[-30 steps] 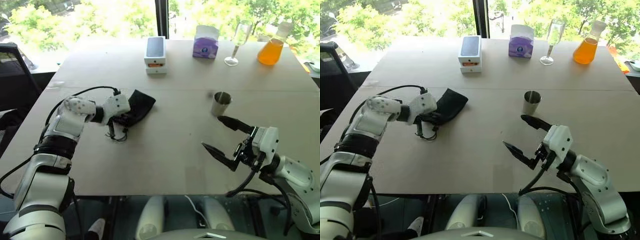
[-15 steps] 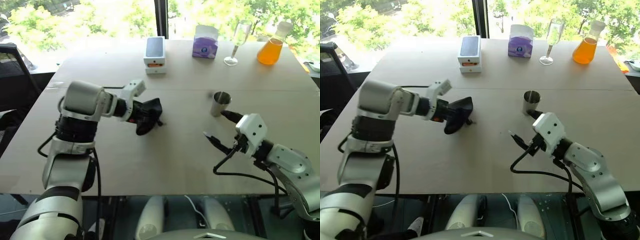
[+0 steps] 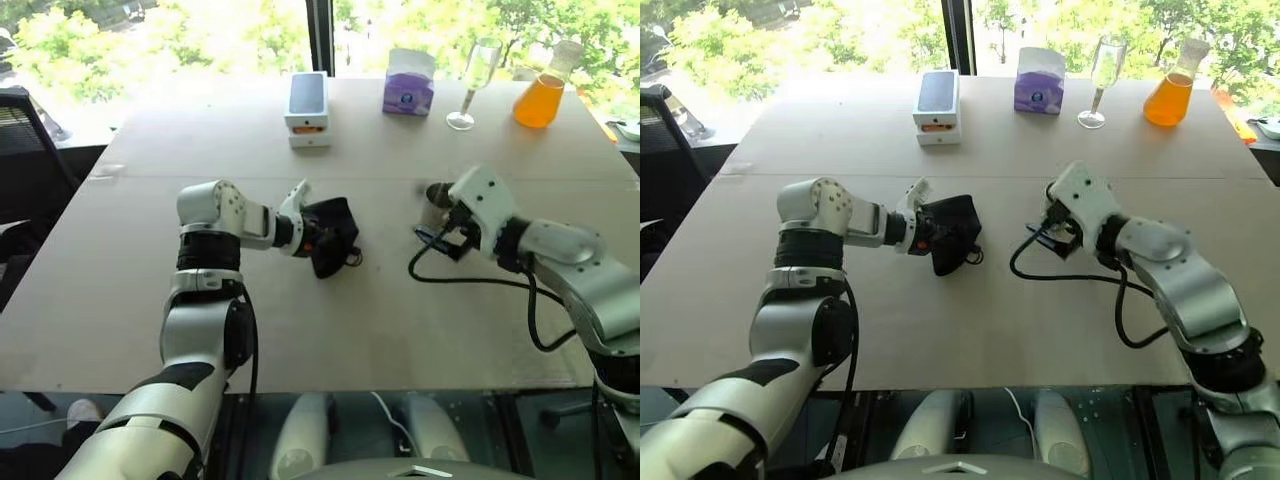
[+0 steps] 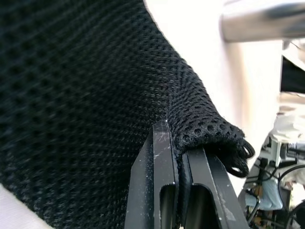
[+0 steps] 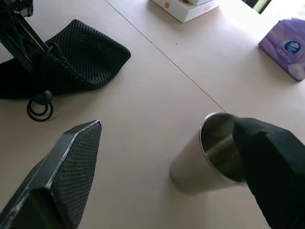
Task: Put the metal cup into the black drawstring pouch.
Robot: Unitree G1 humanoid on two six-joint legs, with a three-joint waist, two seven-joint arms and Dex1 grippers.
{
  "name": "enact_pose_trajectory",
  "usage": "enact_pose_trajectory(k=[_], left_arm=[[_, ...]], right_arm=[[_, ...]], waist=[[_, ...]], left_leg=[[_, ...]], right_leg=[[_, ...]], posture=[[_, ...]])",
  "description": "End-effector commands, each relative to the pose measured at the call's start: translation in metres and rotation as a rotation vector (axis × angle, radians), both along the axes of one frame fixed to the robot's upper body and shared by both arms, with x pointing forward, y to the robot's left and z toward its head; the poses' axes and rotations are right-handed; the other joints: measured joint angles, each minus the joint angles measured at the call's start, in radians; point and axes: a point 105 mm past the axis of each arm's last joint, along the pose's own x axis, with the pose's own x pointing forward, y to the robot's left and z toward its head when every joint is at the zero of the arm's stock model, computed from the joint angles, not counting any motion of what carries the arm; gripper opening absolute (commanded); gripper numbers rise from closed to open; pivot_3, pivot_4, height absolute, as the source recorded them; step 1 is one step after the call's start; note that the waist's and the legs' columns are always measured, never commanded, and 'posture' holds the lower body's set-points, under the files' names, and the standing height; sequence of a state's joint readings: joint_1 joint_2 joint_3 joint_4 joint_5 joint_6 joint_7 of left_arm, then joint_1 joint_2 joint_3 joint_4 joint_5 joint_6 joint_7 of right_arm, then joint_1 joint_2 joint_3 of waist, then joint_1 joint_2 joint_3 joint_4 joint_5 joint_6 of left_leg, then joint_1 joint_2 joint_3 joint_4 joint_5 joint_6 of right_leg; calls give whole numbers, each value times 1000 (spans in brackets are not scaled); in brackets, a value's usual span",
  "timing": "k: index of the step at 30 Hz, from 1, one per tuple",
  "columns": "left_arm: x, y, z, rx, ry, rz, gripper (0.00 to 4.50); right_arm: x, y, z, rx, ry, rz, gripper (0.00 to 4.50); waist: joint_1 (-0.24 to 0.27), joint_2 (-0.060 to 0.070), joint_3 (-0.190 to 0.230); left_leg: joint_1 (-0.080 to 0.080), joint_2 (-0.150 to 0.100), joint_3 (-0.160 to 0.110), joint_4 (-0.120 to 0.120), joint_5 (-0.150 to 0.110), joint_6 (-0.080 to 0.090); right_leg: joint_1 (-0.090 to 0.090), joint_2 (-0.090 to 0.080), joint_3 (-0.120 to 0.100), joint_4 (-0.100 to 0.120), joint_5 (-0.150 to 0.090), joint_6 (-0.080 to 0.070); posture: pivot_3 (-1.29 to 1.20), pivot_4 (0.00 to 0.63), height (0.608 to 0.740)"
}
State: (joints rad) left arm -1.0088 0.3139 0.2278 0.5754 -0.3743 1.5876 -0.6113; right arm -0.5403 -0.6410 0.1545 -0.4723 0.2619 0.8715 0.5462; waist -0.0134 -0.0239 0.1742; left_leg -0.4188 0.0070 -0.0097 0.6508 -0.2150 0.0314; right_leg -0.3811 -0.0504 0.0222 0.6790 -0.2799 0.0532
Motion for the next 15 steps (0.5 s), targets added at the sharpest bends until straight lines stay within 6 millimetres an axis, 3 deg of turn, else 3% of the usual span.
enact_pose_trajectory(k=[1,6,10,15], left_arm=[[8,-11,10,20,-58,-20,0],[14,-19,13,32,-95,-22,0],[13,-19,13,45,-107,-23,0],[13,-21,16,57,-133,-29,0]], right_arm=[[12,5,10,-64,2,28,3712],[29,1,7,-162,79,11,3712],[34,-7,0,-233,133,-1,3712],[38,-13,4,-271,149,-6,3712]], waist=[[4,0,0],[3,0,0],[2,0,0],[0,0,0]], left_leg=[[-1,0,0,0,0,0],[-4,-1,-1,0,0,0],[-15,-1,-1,1,3,-5],[-16,-1,1,1,3,-5]], right_leg=[[0,0,-1,0,0,0],[-2,-2,-2,-1,0,0],[-15,-2,-2,3,0,0],[-16,-2,0,1,0,0]], posture=[[0,150,740],[0,150,740],[0,150,740],[0,150,740]])
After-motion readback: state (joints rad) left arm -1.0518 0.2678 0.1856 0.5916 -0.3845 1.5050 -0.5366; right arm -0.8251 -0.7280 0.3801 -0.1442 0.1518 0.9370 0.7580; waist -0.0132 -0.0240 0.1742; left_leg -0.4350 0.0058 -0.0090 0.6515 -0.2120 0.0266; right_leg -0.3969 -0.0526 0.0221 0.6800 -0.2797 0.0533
